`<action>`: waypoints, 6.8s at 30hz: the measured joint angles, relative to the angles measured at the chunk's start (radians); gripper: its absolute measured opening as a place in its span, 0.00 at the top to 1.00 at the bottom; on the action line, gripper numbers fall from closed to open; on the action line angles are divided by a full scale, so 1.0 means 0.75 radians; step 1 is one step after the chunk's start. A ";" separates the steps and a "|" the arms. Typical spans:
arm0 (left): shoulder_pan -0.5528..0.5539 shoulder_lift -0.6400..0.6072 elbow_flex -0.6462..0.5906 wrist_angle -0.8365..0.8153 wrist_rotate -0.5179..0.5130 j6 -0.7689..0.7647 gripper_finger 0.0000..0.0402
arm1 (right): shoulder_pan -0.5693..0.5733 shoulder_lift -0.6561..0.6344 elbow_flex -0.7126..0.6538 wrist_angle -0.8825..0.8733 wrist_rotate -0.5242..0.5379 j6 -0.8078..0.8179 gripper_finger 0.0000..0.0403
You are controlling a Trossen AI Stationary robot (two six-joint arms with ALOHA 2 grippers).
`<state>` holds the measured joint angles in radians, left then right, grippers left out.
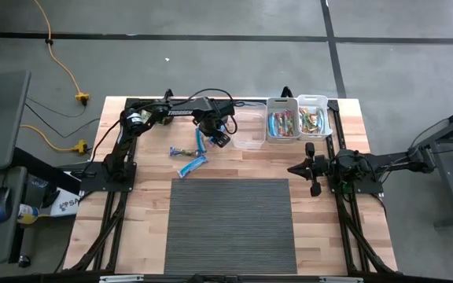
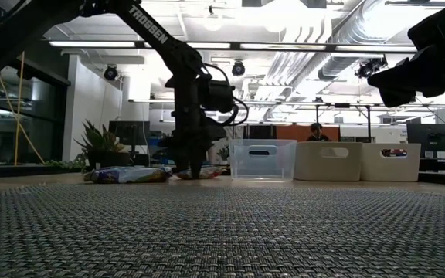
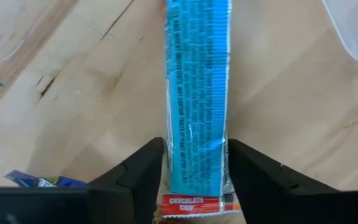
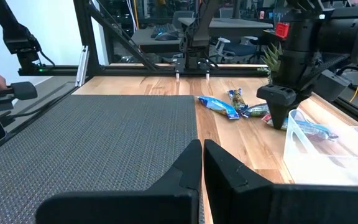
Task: Pick and place Granola Bars by type
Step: Put the red granola bar into the gray bin
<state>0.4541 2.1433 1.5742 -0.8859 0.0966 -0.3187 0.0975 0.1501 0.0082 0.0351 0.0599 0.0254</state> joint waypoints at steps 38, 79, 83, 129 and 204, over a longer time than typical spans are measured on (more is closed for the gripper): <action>0.050 -0.188 -0.001 -0.098 0.011 0.072 0.76 | 0.000 0.001 0.000 0.000 0.000 0.000 1.00; 0.110 -0.517 0.004 1.553 1.110 -0.281 0.76 | 0.000 0.001 0.000 0.000 0.000 0.000 1.00; 0.110 -0.517 0.005 1.780 1.038 -0.369 0.76 | 0.000 0.001 0.000 0.000 0.000 0.000 1.00; -0.113 0.106 1.044 1.153 -0.010 -0.720 0.76 | 0.000 0.001 0.000 0.000 0.000 0.000 1.00; -0.151 0.485 1.028 0.577 -0.008 -0.797 0.76 | 0.000 0.000 0.000 0.000 0.000 0.000 1.00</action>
<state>0.3408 2.5069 2.3455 -0.4531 0.0905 -0.9168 0.0976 0.1501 0.0082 0.0349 0.0601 0.0254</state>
